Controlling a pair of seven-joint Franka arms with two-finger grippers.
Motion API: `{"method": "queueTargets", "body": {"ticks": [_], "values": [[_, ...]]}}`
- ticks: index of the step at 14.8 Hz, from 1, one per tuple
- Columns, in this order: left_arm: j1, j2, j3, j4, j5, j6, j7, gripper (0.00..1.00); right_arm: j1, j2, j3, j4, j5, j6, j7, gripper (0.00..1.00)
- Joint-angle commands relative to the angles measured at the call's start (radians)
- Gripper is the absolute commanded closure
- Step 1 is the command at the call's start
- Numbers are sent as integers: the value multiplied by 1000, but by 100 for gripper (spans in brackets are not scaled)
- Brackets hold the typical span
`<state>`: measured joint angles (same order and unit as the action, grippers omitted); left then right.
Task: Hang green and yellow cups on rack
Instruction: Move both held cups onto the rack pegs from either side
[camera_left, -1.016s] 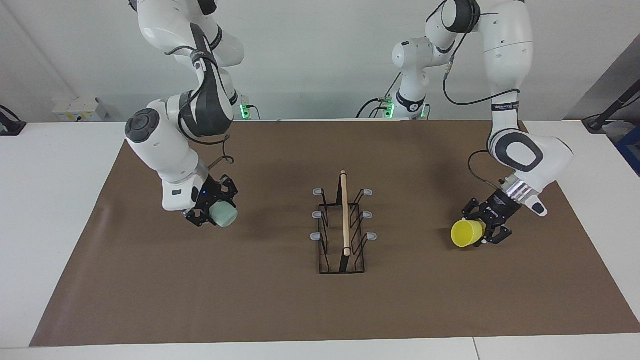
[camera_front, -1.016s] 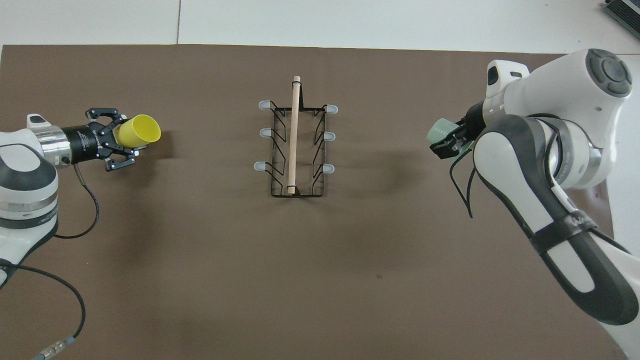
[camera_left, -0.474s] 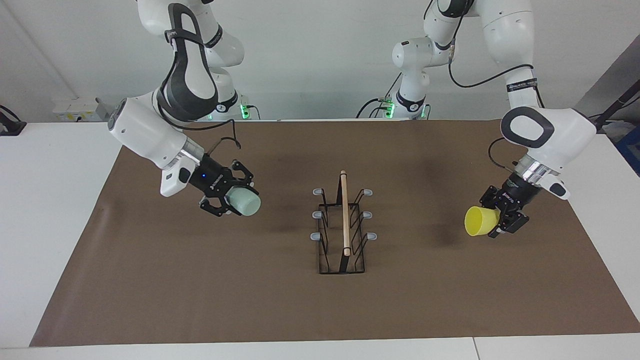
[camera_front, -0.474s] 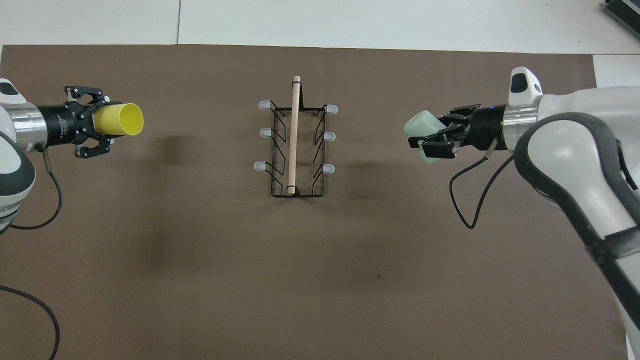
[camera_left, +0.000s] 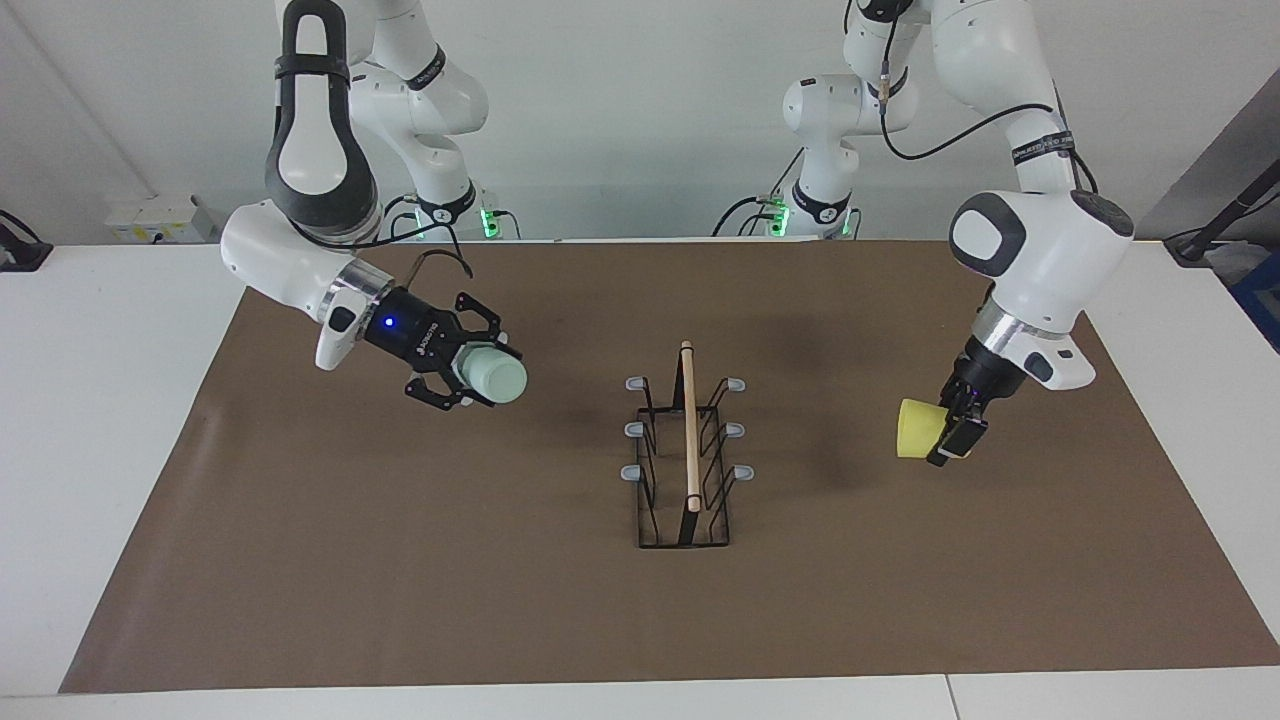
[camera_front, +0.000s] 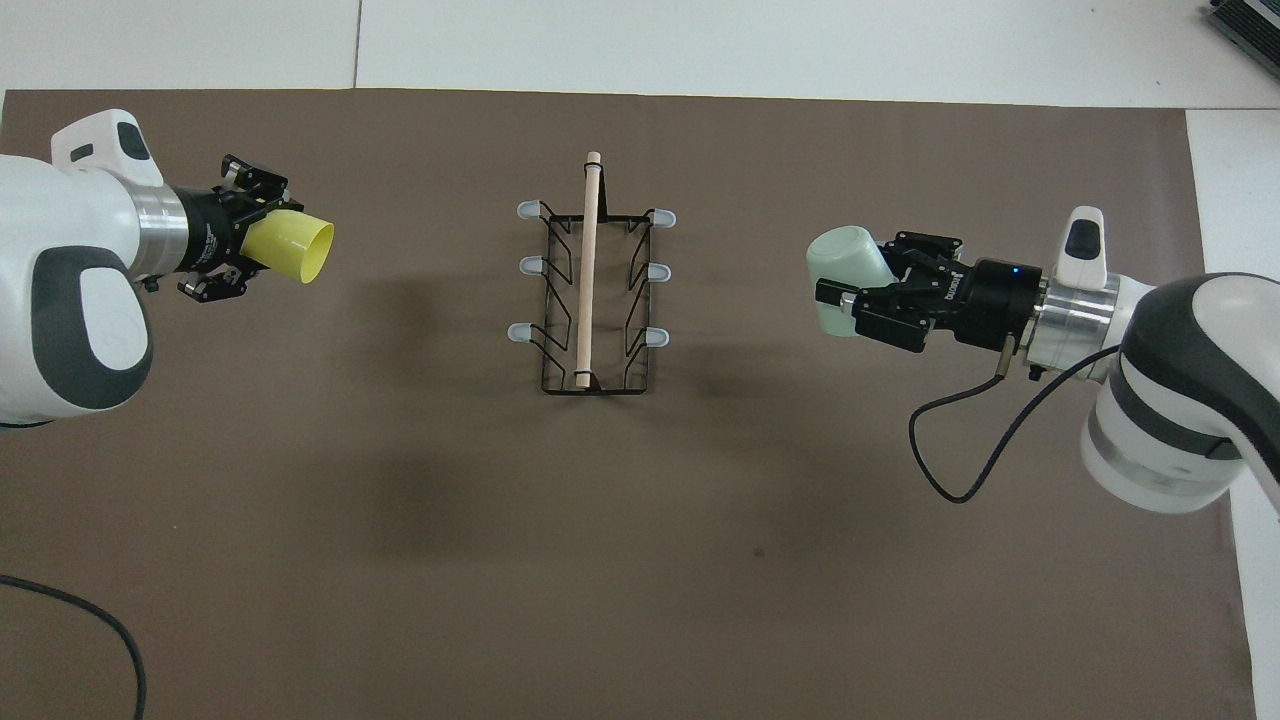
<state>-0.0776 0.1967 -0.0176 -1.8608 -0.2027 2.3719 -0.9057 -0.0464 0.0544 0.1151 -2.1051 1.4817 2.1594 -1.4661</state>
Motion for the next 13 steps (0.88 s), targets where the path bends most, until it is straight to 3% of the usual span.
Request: {"method": "queueTargets", "body": {"ticks": [1,9,13], "values": [[-94,-55,15,-12,187,-34,-42,100,14,-76,11,-93,197,28,-114,100],[-373,-86,13,-15,602,-79,-355,100,134,-73,11,-156,669,14,-451,100],[-468,-114,10,-55,819,-85,-669,100,168,-50,11,-211,851,-110,-605,100]]}}
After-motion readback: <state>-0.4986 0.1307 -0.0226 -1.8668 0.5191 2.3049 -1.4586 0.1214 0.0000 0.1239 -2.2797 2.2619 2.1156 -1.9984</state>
